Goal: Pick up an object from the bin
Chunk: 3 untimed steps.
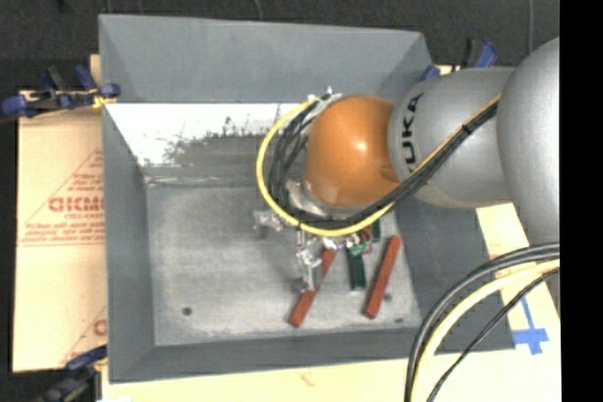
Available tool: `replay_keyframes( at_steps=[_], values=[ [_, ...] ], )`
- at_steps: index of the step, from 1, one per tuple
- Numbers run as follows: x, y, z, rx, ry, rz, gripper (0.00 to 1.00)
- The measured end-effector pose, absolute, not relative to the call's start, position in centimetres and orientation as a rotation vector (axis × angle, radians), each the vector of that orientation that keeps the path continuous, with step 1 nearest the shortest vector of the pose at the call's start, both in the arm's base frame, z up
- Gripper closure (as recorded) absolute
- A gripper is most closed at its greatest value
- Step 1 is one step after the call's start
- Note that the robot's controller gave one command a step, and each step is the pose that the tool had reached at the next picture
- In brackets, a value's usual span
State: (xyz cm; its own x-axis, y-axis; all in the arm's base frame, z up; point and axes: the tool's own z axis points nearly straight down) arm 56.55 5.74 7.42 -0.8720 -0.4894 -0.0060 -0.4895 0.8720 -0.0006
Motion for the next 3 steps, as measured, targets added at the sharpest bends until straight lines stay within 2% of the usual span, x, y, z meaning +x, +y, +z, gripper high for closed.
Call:
replay_keyframes(
  at_steps=[1, 2, 3],
  values=[
    [51.8, 0.3, 8.6, -1.319, 2.849, 0.001, 1.00],
    [51.8, 0.3, 8.6, -1.319, 2.849, 0.003, 1.00],
    [51.2, 0.4, 12.9, -1.303, 2.865, 0.005, 1.00]
  ],
)
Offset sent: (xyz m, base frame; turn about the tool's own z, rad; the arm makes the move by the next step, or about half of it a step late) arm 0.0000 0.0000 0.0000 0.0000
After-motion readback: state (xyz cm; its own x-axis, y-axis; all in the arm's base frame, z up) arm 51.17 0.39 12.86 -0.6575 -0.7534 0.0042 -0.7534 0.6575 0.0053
